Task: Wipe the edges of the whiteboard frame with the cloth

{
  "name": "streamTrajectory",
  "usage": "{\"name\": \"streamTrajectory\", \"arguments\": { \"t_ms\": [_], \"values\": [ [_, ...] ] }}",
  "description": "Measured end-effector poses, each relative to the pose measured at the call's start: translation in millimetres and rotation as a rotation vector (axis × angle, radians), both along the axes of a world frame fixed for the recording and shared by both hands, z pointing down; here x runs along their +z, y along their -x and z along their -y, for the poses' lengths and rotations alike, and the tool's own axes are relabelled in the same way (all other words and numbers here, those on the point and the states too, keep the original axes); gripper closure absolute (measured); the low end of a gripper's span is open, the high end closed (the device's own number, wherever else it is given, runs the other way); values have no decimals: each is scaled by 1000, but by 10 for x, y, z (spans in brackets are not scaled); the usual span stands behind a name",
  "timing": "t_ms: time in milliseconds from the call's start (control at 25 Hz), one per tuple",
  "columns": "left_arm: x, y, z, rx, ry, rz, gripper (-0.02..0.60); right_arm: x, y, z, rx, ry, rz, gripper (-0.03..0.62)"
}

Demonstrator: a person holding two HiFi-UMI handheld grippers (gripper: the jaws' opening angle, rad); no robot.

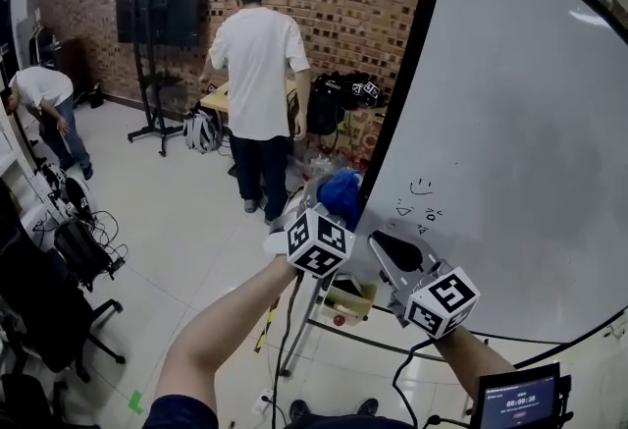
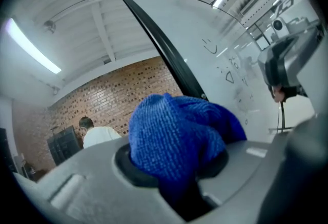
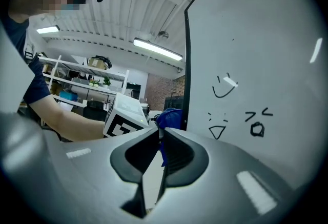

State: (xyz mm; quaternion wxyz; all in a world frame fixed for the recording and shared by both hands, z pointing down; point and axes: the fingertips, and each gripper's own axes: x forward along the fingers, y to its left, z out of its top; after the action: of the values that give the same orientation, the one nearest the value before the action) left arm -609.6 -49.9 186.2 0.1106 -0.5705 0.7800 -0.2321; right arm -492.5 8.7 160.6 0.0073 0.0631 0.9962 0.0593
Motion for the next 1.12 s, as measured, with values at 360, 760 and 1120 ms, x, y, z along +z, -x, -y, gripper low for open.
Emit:
{"name": "streamTrajectory", "arguments": {
  "t_ms": [360, 760, 1120],
  "values": [
    [-502, -159, 199, 27, -12, 47, 453, -475, -73, 110, 22, -101, -2, 562],
    [-1009, -87, 355, 21, -25, 78, 451, -1188, 23, 318, 89, -111, 72, 571],
    [-1499, 31, 361, 14, -38, 125, 451, -1789, 189, 285, 87, -134, 144, 572]
  ]
}}
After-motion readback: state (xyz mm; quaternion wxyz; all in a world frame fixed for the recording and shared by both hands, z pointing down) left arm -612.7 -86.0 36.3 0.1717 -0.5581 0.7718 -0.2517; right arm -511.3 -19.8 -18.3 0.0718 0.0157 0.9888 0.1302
